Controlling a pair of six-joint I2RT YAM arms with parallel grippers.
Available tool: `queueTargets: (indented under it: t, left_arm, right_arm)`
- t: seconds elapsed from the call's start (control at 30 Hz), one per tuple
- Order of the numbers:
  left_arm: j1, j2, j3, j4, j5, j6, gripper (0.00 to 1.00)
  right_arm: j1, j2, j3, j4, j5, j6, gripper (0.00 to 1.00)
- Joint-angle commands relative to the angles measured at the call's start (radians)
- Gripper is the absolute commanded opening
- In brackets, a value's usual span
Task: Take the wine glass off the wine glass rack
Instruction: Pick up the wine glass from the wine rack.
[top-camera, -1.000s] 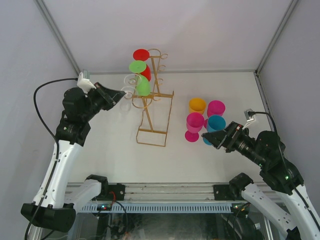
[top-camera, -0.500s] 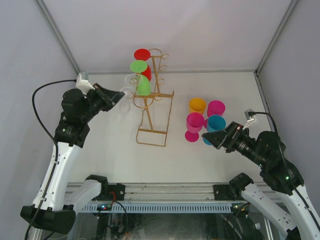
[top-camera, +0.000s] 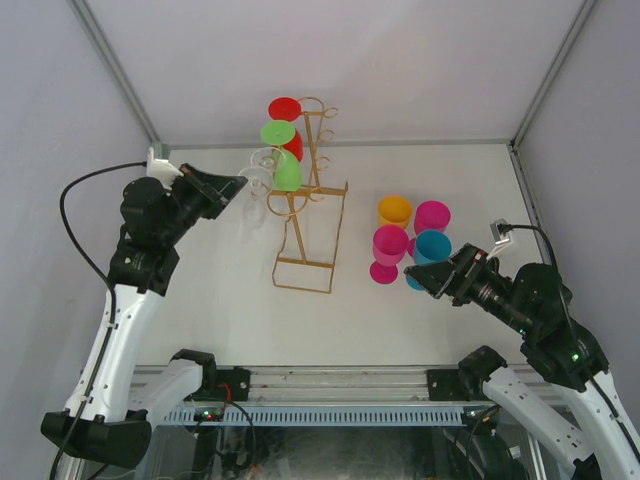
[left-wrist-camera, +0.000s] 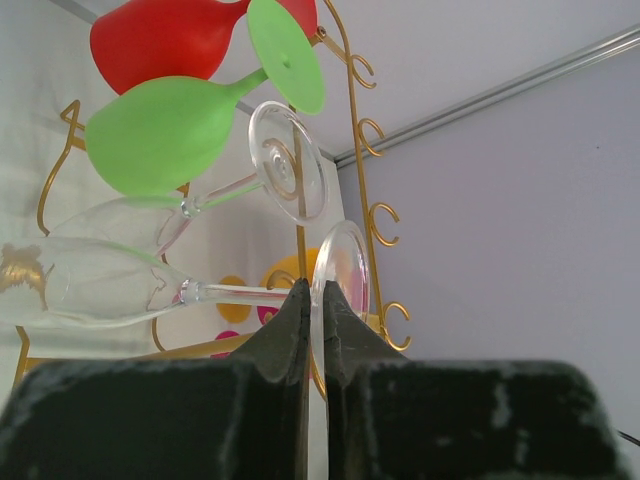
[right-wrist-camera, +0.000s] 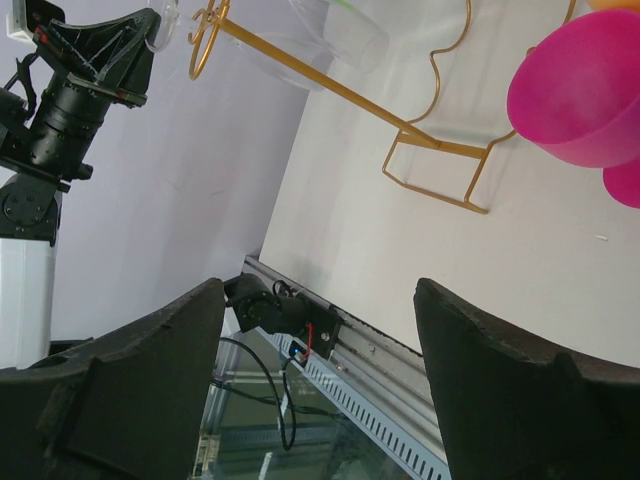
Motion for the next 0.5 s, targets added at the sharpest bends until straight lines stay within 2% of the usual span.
queueTargets:
  t: [0.0,0.47]
  left_arm:
    - [0.009,-0.027,0.033,0.081,-0.021,-0.033,0.0]
    - [0.009,-0.047,0.062,0.027,-0.065,0.003,0.0]
  right_arm:
    - [0.0,-0.003,-0.004,0.018,0.008,0.011,0.76]
    - [0.0,-0.011,-0.003,0.011,0.016,0.015,0.76]
